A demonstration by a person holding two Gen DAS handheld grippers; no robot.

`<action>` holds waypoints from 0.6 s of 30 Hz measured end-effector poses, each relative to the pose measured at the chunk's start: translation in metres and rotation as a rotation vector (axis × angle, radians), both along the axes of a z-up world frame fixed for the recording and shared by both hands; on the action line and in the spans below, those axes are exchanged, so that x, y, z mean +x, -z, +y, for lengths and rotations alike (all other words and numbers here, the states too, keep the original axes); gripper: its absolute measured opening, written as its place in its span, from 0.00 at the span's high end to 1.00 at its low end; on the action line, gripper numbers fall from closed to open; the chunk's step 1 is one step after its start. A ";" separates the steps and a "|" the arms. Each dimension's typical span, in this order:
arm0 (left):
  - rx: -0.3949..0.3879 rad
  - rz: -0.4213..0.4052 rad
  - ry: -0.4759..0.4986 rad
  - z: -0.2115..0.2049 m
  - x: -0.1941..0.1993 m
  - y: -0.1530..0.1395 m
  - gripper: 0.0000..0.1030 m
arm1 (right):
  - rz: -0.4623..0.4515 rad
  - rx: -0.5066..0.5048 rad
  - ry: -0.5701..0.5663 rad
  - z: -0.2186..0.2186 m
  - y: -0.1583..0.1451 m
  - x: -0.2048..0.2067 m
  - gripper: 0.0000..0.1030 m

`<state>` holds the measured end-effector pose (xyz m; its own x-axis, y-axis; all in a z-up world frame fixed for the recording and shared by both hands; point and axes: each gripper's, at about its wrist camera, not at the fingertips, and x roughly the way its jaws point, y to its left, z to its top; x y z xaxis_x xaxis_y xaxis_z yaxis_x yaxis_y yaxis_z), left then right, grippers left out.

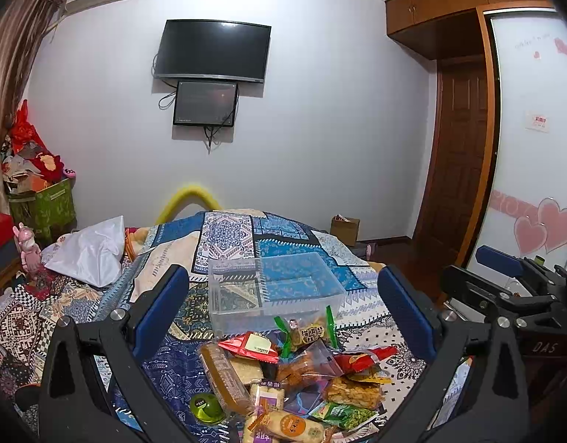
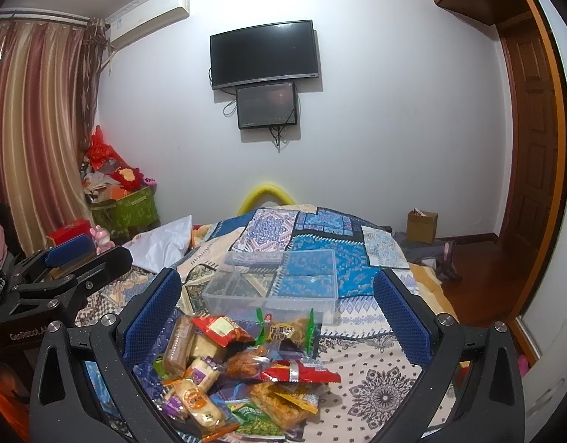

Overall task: Organize snacks
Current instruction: 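Grasp the brown biscuit roll with the left gripper while the right grasps a red chip bag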

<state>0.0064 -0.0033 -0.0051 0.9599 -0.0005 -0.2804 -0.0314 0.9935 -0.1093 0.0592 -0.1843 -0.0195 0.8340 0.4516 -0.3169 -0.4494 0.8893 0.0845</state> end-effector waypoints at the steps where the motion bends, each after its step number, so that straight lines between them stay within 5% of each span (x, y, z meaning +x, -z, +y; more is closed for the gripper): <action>1: 0.000 0.003 0.000 0.000 0.001 0.001 0.00 | 0.002 -0.001 0.000 0.000 0.001 0.001 0.00; 9: 0.008 0.060 -0.010 0.009 0.018 0.022 0.00 | 0.051 -0.025 0.011 -0.003 0.016 0.014 0.00; 18: -0.004 0.257 -0.042 0.033 0.054 0.077 0.00 | 0.177 -0.122 0.031 -0.006 0.059 0.037 0.00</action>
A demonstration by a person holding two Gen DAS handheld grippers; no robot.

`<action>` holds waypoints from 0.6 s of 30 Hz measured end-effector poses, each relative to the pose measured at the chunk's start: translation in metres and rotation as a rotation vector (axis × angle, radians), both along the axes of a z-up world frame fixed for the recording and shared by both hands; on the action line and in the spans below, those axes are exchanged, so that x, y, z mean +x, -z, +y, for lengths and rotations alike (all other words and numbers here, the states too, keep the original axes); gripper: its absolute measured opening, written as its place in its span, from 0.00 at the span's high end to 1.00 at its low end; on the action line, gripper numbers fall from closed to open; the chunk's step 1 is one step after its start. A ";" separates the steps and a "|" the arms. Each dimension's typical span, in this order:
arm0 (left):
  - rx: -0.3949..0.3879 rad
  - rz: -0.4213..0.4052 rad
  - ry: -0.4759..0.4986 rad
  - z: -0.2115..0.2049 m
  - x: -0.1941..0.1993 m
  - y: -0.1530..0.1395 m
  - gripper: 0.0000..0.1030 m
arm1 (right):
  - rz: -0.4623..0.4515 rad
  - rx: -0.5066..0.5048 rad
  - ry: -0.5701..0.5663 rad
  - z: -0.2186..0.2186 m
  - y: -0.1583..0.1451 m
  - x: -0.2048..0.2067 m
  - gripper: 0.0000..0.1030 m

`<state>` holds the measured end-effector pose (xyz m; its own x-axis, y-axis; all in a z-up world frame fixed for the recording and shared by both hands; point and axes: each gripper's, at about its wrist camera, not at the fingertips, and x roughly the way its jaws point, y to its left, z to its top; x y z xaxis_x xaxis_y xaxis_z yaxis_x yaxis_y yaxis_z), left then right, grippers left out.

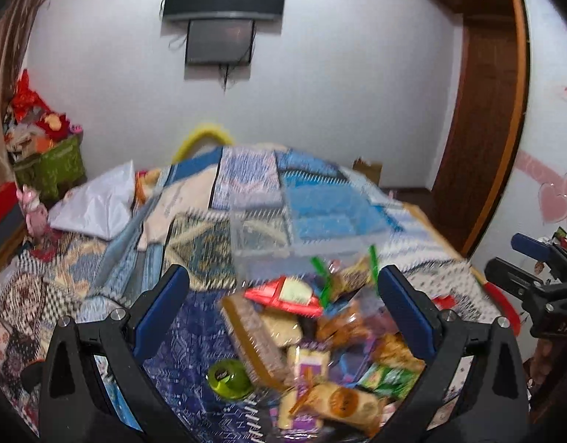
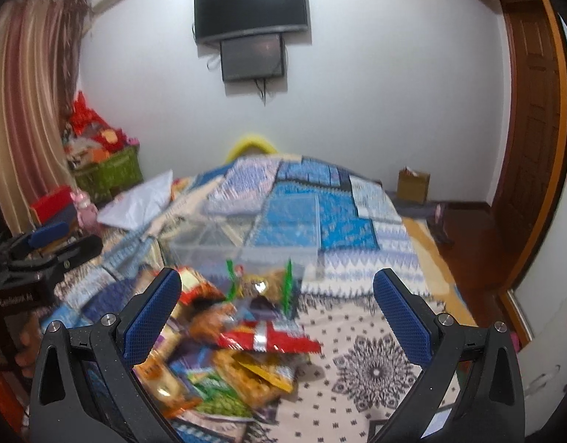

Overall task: Organize snacks
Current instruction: 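Grasp the brown biscuit roll with the left gripper while the right grasps a red chip bag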

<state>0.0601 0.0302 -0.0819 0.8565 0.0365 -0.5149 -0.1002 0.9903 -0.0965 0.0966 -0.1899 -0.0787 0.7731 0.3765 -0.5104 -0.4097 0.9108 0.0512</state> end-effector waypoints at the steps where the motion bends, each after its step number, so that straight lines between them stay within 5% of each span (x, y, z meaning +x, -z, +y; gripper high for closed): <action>1: -0.003 0.019 -0.007 0.001 0.004 0.007 0.00 | 0.013 -0.009 -0.001 0.000 0.004 0.002 0.00; 10: -0.036 0.200 -0.053 0.023 0.026 0.063 0.00 | 0.157 -0.043 -0.038 0.009 0.043 0.020 0.00; 14: -0.089 0.255 -0.066 0.035 0.036 0.081 0.17 | 0.205 -0.051 -0.060 0.013 0.058 0.028 0.00; 18: -0.130 0.284 -0.067 0.040 0.047 0.094 0.19 | 0.249 -0.035 -0.089 0.020 0.069 0.038 0.00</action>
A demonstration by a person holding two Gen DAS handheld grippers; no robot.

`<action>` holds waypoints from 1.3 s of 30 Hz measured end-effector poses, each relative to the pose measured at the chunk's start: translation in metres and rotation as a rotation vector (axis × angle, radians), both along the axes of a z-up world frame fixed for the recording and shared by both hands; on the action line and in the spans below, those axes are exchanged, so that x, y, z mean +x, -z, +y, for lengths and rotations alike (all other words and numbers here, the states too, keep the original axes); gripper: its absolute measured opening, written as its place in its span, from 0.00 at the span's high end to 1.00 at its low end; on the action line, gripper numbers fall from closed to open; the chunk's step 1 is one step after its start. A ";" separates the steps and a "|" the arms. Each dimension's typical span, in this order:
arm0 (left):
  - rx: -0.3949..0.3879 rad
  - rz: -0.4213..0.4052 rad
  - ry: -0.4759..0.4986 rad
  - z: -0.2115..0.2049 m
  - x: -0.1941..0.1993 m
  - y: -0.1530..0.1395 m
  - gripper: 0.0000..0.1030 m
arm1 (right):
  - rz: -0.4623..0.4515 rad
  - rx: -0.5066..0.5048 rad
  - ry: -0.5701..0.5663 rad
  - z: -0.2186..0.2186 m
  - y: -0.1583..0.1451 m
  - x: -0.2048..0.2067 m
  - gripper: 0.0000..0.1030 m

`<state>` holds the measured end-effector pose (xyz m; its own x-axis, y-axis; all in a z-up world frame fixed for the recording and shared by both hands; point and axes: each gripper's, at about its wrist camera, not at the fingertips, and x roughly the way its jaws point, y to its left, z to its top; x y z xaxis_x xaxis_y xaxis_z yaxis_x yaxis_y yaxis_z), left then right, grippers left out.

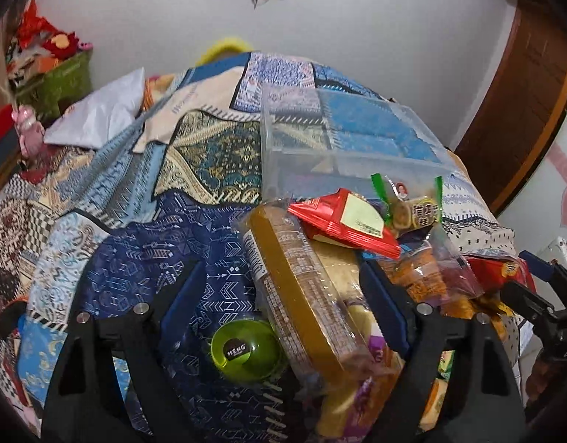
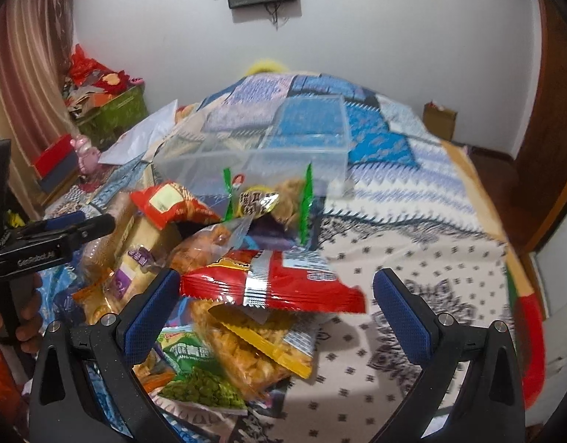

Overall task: Organize snacks
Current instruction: 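Grasp the brown biscuit roll with the left gripper while the right grasps a red chip bag, then carry both snacks into the clear box and open both grippers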

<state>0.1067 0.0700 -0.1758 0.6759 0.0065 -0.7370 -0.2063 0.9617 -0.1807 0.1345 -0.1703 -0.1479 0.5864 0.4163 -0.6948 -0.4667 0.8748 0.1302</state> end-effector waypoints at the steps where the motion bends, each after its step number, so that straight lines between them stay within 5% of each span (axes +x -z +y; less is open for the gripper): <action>1: -0.006 0.009 0.001 0.001 0.003 0.002 0.21 | 0.001 -0.001 0.001 0.001 0.001 0.002 0.00; 9: -0.044 0.051 0.005 0.003 0.016 0.018 0.35 | -0.007 -0.001 0.019 0.002 0.008 0.010 0.00; 19: -0.066 0.060 -0.003 0.007 0.023 0.021 0.65 | -0.031 0.021 0.007 0.005 0.003 0.014 0.15; 39: -0.029 -0.071 -0.021 0.013 0.003 -0.035 0.66 | -0.130 0.078 0.073 -0.014 -0.043 0.024 0.23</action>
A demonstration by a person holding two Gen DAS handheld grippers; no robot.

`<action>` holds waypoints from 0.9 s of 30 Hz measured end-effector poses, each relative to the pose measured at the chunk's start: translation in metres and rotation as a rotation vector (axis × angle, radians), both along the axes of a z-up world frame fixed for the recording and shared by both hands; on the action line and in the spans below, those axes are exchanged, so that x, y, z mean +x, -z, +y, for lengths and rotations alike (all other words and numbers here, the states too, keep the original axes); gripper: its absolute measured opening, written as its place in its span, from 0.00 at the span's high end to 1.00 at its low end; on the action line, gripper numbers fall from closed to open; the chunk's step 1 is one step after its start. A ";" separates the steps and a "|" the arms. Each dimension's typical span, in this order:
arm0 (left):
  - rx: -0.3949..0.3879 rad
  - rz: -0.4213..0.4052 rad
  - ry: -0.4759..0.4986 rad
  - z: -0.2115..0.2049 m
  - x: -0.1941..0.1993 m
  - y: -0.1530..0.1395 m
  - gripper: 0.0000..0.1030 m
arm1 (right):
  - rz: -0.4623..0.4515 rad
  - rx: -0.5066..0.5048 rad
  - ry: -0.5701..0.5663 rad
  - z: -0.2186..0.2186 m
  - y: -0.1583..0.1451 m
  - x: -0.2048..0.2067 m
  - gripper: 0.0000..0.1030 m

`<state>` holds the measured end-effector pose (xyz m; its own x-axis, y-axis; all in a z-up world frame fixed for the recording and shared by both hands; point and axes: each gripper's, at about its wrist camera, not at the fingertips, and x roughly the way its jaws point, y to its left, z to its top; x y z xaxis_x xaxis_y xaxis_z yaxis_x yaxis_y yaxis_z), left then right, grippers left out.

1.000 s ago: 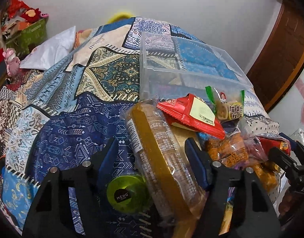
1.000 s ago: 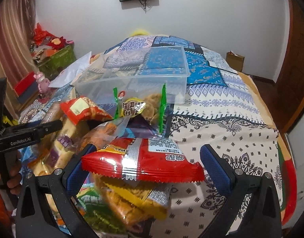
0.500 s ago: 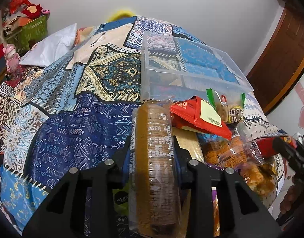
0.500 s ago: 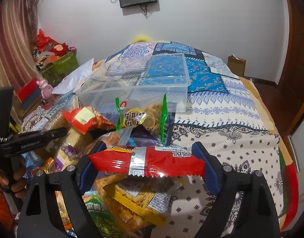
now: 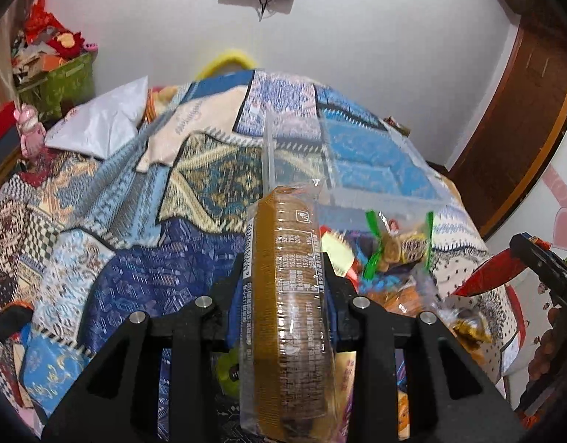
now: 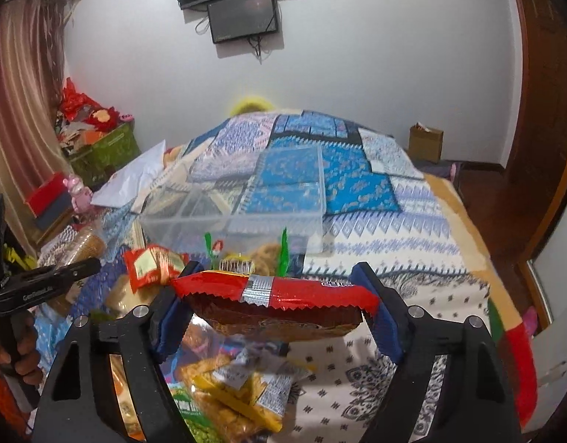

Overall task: Organize snacks
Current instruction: 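Carry both snacks into the clear box and open both grippers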

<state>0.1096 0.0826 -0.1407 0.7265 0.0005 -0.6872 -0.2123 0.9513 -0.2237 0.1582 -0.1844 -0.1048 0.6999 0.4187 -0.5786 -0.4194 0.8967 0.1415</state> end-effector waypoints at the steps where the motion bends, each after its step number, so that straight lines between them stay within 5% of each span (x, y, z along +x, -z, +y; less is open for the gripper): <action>1: 0.001 -0.006 0.000 0.000 0.001 -0.003 0.66 | -0.006 0.007 0.001 0.000 -0.003 0.001 0.23; 18: 0.041 -0.091 0.034 0.005 0.075 -0.050 0.66 | -0.141 -0.014 -0.003 0.031 -0.042 0.046 0.23; 27: 0.029 -0.052 0.046 0.008 0.121 -0.040 0.66 | -0.130 -0.030 -0.013 0.046 -0.040 0.085 0.23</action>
